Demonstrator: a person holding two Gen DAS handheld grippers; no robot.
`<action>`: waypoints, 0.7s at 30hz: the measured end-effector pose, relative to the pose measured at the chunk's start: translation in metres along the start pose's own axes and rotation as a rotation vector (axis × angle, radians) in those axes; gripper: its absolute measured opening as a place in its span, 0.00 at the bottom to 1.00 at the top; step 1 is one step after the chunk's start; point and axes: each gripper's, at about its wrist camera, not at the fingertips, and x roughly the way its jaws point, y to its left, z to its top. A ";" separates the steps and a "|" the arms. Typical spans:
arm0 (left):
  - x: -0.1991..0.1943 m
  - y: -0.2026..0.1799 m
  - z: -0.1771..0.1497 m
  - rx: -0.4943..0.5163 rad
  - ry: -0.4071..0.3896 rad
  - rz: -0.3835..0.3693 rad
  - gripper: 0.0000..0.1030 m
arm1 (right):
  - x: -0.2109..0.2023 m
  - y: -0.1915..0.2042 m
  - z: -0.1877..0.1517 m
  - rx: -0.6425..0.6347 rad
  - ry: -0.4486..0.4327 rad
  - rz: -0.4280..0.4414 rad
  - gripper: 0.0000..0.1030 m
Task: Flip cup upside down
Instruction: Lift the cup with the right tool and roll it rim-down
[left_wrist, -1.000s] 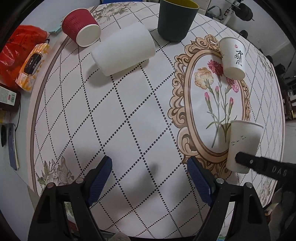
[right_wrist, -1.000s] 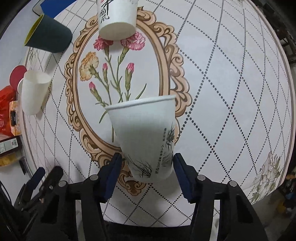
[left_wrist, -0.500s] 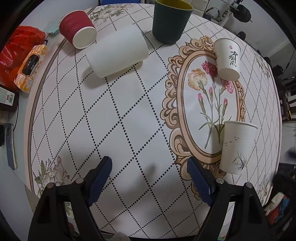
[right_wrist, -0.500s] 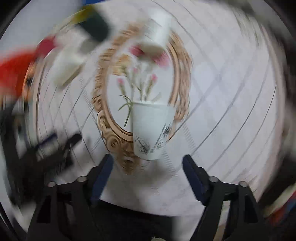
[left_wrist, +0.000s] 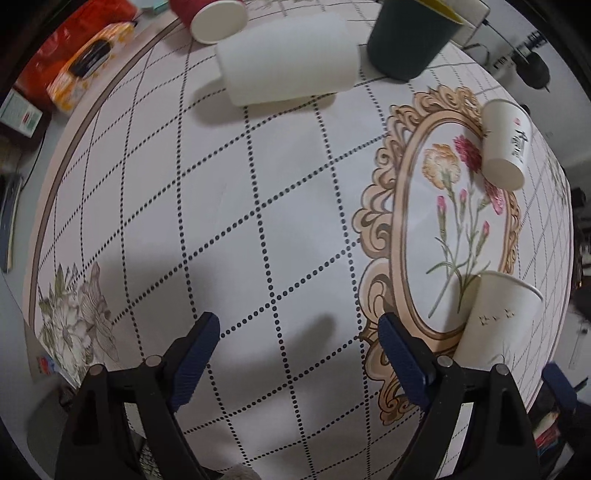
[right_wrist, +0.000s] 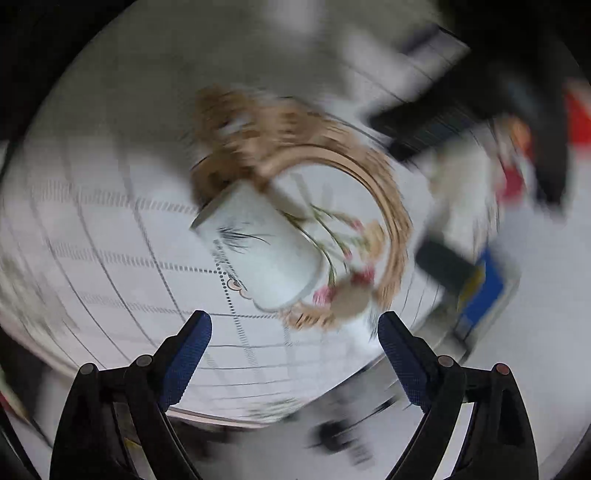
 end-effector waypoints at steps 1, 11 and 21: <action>0.001 0.000 0.000 -0.005 0.000 0.001 0.85 | 0.005 0.008 0.001 -0.073 -0.009 -0.026 0.91; 0.017 -0.003 0.000 -0.016 0.001 0.018 0.85 | 0.055 0.026 0.002 -0.468 -0.108 -0.101 0.90; 0.028 -0.005 0.006 -0.003 0.002 0.023 0.85 | 0.078 0.023 -0.002 -0.542 -0.134 -0.098 0.82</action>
